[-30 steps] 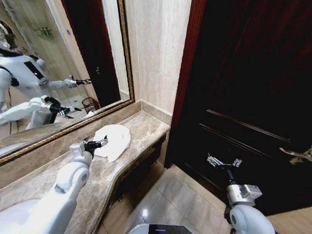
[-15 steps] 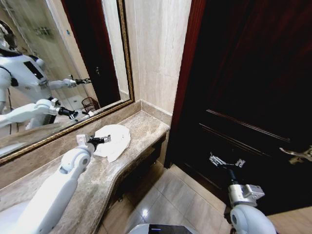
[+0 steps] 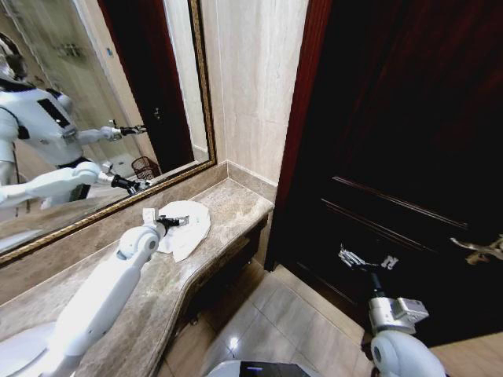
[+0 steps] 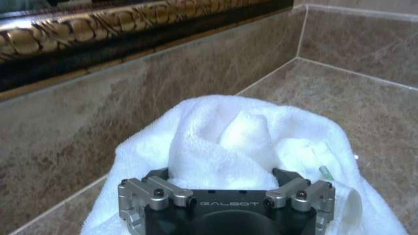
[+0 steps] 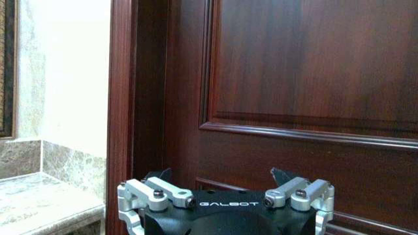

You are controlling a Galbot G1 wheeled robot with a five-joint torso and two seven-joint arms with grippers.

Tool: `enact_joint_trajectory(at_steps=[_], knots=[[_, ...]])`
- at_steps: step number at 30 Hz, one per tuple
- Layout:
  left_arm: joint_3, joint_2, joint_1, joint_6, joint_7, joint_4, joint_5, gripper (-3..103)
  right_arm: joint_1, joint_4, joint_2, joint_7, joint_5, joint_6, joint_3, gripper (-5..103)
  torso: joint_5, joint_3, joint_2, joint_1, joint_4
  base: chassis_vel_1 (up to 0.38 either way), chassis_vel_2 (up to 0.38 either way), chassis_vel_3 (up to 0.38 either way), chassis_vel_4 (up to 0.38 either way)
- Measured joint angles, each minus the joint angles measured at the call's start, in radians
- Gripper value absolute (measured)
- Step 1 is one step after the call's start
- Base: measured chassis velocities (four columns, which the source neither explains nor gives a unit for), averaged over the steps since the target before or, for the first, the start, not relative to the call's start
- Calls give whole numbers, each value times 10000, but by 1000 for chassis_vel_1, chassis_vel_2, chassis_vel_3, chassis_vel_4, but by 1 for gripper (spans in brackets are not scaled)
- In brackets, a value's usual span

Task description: Discard the used towel into the hamper.

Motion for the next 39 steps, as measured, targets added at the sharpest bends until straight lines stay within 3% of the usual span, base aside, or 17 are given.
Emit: enact_joint_trajectory(at_steps=[16, 27, 34, 36, 39], knots=[[62, -88, 70, 26, 145, -7, 109, 102, 122, 184, 23, 95, 223, -85, -124, 100, -1, 0, 0, 0, 2, 0, 0, 0, 0], [53, -184, 250, -38, 376, -121, 440, 77, 216, 144, -59, 180, 331, -84, -65, 100, 0, -1, 0, -1, 0, 0, 0, 0, 0], [-69, -128, 335, -48, 394, -188, 468, 53, 289, 134, -92, 209, 404, -80, -34, 100, -2, 0, 0, -1, -1, 0, 0, 0, 0], [-105, -122, 362, -50, 408, -206, 468, 53, 298, 139, -99, 215, 414, -81, -30, 100, -2, 0, 0, -1, -1, 0, 0, 0, 0], [-192, -120, 440, -55, 436, -261, 461, 44, 303, 169, -120, 225, 436, -97, -27, 100, -2, 0, 0, -1, -1, 0, 0, 0, 0]])
